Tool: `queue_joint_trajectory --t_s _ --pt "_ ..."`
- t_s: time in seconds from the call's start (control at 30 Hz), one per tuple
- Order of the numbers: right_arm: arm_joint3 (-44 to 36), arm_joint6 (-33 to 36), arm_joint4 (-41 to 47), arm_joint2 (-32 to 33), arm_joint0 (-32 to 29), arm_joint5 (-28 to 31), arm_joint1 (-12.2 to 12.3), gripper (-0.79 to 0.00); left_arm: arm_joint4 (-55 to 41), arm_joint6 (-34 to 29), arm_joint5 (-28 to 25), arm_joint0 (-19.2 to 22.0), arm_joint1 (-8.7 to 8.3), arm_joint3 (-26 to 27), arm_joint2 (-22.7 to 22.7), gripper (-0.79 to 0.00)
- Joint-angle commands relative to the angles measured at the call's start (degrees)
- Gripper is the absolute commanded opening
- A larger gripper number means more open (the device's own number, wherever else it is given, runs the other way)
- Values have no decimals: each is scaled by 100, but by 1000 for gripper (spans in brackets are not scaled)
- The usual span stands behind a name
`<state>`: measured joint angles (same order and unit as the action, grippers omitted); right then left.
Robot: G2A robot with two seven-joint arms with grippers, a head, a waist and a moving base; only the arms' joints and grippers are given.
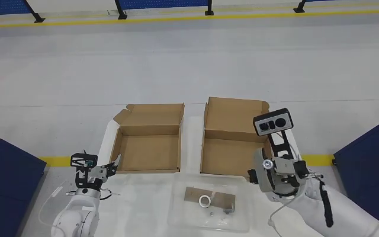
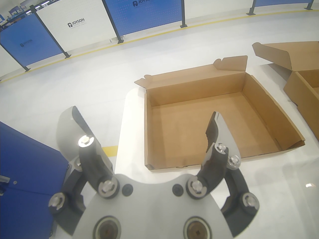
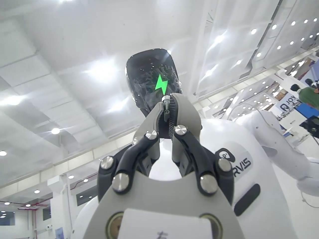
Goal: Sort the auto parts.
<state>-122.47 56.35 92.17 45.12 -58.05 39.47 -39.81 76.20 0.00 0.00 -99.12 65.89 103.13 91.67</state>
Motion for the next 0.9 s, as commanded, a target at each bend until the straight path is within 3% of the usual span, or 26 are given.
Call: queue_joint_trajectory --t_s 0.0,0.3,0.67,0.87 --pt "17 52 78 49 -49 -62 -45 -785 0 0 0 0 0 0 0 0" --pt "111 -60 -170 175 -89 -172 -75 -785 0 0 0 0 0 0 0 0" --pt "-71 -831 -1715 744 -444 -748 -117 -785 0 0 0 0 0 0 0 0" --pt "-307 -780 -1425 870 -702 -717 -214 -785 0 0 0 0 0 0 0 0"
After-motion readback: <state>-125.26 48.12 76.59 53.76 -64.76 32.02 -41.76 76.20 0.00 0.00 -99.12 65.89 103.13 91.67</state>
